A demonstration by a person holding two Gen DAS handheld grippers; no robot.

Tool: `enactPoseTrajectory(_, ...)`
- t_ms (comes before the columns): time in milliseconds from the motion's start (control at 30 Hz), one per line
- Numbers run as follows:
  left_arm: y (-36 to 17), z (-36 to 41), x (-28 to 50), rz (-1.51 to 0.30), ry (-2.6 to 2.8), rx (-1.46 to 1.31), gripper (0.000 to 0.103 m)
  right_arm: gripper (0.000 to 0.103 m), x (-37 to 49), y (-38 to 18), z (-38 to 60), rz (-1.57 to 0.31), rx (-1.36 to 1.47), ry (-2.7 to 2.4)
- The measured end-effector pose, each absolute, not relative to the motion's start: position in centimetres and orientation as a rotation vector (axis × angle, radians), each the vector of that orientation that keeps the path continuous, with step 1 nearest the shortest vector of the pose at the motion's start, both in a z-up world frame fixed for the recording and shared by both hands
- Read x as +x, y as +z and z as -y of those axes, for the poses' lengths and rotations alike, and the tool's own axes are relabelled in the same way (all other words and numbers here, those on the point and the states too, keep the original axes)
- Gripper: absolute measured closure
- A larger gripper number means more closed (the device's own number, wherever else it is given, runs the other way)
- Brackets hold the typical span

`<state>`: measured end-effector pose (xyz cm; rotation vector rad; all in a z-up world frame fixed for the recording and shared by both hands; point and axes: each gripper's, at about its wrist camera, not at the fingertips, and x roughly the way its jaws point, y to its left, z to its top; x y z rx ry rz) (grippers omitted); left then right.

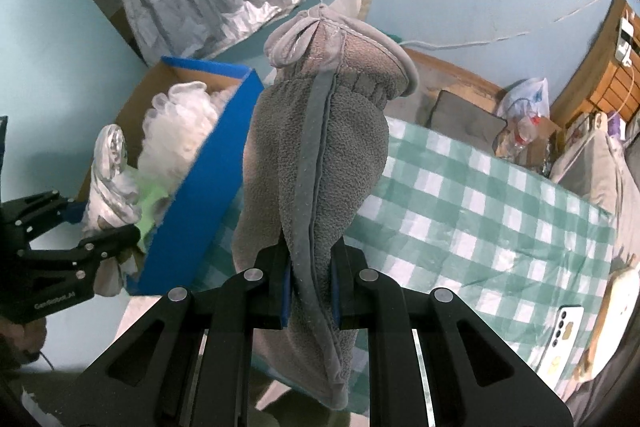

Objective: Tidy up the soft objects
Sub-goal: 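Lift and carry the white bundle and brown sock with both tools over the box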

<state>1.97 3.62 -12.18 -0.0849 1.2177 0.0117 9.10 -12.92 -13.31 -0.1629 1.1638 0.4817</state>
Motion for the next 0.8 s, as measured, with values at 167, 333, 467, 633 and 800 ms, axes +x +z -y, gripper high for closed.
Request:
enactPoseTrajectory(167, -12.0, -5.2, 1.2, -1.216, 0.045, -0.106, 0.057, 0.090, 9.0, -12.6, 11.5, -1.148, -0.159, 0.509)
enactPoseTrajectory(333, -11.9, -6.8, 0.8, -1.214, 0.075, -0.112, 0.057, 0.090, 9.0, -12.2, 9.9, -1.137, -0.151, 0.538)
enactPoseTrajectory(467, -11.8, -8.0, 0.6, -1.208, 0.097, -0.111, 0.057, 0.090, 9.0, -12.1, 8.4, -1.130, -0.155, 0.562)
enactPoseTrajectory(633, -11.7, -9.6, 0.6, -1.198, 0.117, -0.100, 0.057, 0.090, 9.2, -11.9, 6.2, -1.123, -0.159, 0.594)
enactPoseTrajectory(800, -11.9, -11.2, 1.0, -1.194, 0.130, -0.086, 0.057, 0.090, 9.3, -11.8, 3.9, -1.120, -0.159, 0.626)
